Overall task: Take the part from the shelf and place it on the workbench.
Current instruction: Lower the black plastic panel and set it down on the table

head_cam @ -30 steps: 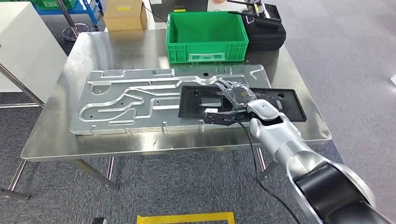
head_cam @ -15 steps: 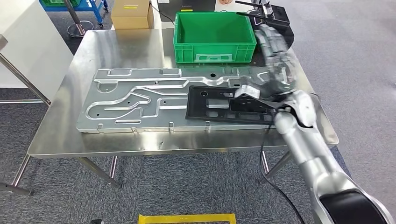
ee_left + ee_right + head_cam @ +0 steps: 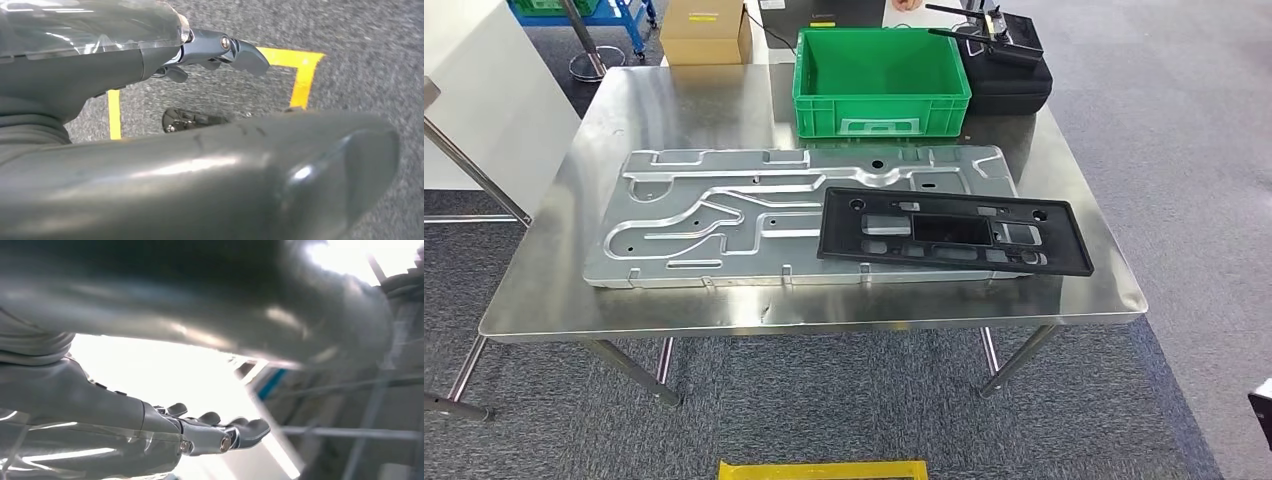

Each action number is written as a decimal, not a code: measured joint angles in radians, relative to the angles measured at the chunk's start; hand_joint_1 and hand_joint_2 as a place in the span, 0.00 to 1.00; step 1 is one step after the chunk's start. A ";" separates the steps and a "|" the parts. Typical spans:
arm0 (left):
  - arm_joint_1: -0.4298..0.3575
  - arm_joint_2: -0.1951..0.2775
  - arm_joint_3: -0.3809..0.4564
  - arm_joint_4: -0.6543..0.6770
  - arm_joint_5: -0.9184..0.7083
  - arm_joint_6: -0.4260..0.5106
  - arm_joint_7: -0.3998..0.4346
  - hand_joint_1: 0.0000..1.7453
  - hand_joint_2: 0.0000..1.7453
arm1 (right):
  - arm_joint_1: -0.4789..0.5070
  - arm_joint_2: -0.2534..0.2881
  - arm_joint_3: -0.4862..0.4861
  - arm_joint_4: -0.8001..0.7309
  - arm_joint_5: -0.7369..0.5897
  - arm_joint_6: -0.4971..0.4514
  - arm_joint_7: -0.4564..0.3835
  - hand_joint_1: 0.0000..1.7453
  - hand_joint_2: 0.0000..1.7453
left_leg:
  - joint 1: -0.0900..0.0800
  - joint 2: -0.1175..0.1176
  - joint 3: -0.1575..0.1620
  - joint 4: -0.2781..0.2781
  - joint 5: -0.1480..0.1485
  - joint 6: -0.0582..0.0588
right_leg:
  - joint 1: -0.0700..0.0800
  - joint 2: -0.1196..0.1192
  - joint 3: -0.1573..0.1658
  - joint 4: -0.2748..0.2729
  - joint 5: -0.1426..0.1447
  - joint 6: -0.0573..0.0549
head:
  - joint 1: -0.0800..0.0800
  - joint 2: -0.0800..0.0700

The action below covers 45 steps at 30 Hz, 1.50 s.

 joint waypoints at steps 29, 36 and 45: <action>0.000 -0.021 0.027 0.003 -0.115 -0.058 0.076 0.00 0.00 | -0.110 0.258 -0.366 1.225 0.345 0.480 0.713 0.00 0.00 | -0.006 0.011 0.023 0.096 -0.027 -0.007 | 0.002 0.013 -0.024 -0.007 0.020 -0.012 | -0.005 0.000; 0.007 -0.025 0.010 0.005 -0.162 -0.084 0.127 0.00 0.00 | -0.121 0.290 -0.398 1.258 0.330 0.545 0.771 0.00 0.00 | -0.009 0.020 0.075 -0.055 -0.009 0.034 | -0.002 0.015 -0.061 0.048 -0.015 0.024 | -0.008 0.000; 0.006 -0.034 -0.004 0.006 -0.190 -0.093 0.143 0.00 0.00 | -0.136 0.306 -0.408 1.268 0.341 0.574 0.762 0.00 0.00 | -0.012 0.023 -0.073 -0.011 0.083 0.020 | -0.009 0.016 0.109 0.051 -0.085 0.030 | -0.007 0.000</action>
